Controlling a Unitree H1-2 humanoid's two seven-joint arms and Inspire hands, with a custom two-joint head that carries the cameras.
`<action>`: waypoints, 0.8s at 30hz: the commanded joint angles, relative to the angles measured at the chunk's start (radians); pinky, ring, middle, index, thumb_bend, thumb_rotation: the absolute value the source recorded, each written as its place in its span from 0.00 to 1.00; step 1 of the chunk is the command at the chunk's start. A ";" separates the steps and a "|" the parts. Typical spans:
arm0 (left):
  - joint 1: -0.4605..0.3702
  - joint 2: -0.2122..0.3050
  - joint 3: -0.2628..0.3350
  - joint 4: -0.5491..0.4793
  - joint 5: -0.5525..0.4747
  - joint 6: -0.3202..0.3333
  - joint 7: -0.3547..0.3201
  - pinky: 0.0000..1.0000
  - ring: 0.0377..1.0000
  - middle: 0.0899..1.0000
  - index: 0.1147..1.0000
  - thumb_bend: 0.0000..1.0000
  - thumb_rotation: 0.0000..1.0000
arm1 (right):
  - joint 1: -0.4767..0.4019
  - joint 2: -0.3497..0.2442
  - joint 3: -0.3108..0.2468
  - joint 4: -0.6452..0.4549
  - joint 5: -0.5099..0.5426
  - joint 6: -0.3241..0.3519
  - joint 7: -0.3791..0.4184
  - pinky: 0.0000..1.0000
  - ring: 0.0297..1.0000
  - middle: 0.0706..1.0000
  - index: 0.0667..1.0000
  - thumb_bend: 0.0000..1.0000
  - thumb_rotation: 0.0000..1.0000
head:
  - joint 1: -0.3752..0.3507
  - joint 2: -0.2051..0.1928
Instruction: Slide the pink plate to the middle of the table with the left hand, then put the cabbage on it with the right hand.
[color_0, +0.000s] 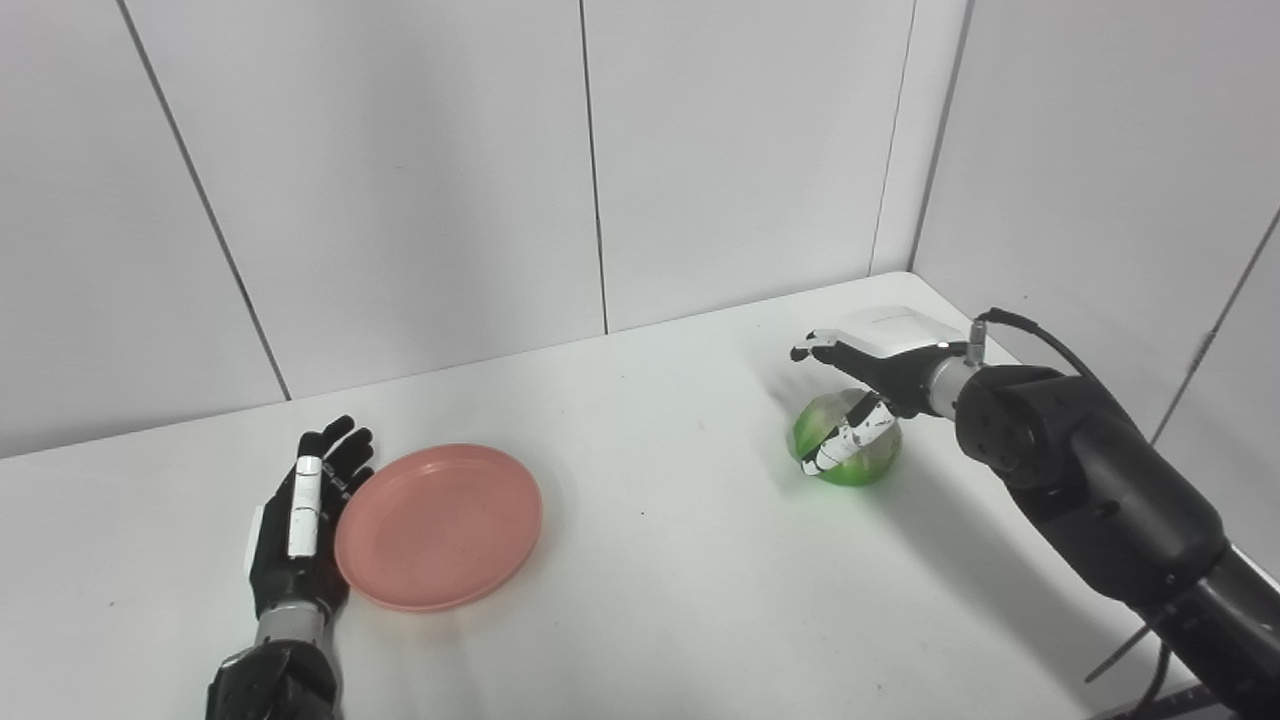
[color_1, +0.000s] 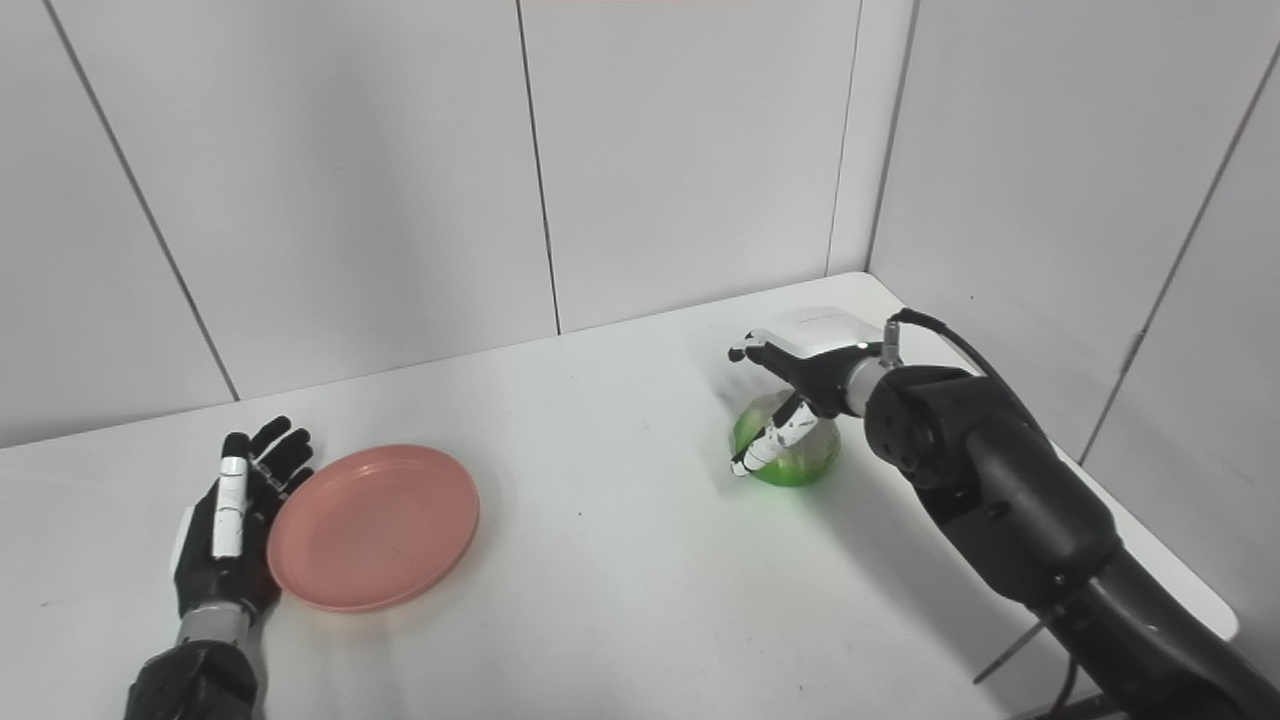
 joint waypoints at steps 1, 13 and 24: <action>-0.004 -0.005 0.001 0.007 0.007 0.020 0.011 0.88 0.85 0.75 0.69 0.83 0.74 | -0.057 -0.026 -0.016 0.001 0.005 -0.027 -0.046 0.84 0.93 0.94 0.87 1.00 0.51 | 0.001 0.002; 0.006 -0.005 0.001 -0.016 0.000 0.035 0.008 0.88 0.85 0.74 0.68 0.82 0.73 | -0.081 -0.016 0.010 0.083 0.011 -0.026 -0.070 0.81 0.92 0.94 0.87 1.00 0.49 | 0.004 0.010; 0.009 -0.002 -0.003 -0.024 0.010 0.038 0.013 0.87 0.85 0.75 0.68 0.83 0.73 | -0.103 -0.007 0.067 0.142 -0.009 -0.016 -0.065 0.81 0.95 0.93 0.88 1.00 0.50 | 0.007 0.016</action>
